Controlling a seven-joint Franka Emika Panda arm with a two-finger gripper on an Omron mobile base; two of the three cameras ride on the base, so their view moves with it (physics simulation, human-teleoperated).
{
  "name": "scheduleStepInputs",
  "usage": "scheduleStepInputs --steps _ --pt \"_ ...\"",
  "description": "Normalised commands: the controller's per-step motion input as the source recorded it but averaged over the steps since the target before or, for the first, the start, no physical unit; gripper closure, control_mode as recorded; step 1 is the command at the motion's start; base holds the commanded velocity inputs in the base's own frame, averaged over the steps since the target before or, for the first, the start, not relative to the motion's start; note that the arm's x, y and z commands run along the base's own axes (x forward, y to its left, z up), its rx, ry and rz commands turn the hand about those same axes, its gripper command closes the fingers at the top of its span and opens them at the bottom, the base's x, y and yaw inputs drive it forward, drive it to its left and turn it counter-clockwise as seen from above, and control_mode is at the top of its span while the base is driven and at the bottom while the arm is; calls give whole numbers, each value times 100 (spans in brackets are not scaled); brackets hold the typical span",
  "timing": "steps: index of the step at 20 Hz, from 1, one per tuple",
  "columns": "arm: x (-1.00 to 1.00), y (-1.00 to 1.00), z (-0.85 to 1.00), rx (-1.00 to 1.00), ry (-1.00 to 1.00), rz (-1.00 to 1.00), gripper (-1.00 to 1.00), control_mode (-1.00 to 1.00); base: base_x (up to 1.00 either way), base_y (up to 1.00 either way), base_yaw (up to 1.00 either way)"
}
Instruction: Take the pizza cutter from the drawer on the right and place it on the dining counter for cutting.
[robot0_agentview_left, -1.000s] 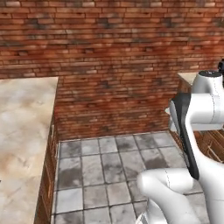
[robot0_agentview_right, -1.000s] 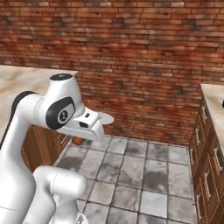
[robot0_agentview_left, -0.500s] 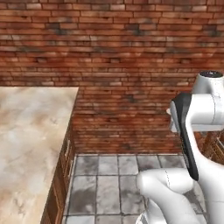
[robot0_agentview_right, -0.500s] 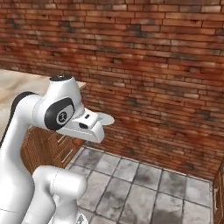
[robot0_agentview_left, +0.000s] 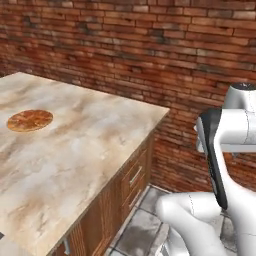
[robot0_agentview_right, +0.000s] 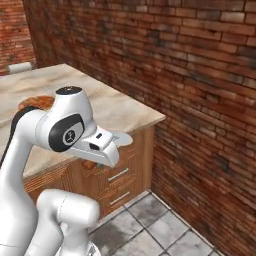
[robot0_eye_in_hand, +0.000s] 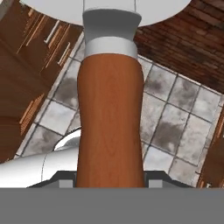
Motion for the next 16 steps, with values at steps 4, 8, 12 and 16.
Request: scheduleStepInputs --steps 4,8,12,16 --pt "0 0 0 0 0 0 100 100 61 0 87" --pt "0 0 0 0 0 0 100 100 58 -5 85" --pt "0 0 0 0 0 0 100 100 55 -53 64" --pt "0 0 0 0 0 0 100 100 53 -81 40"
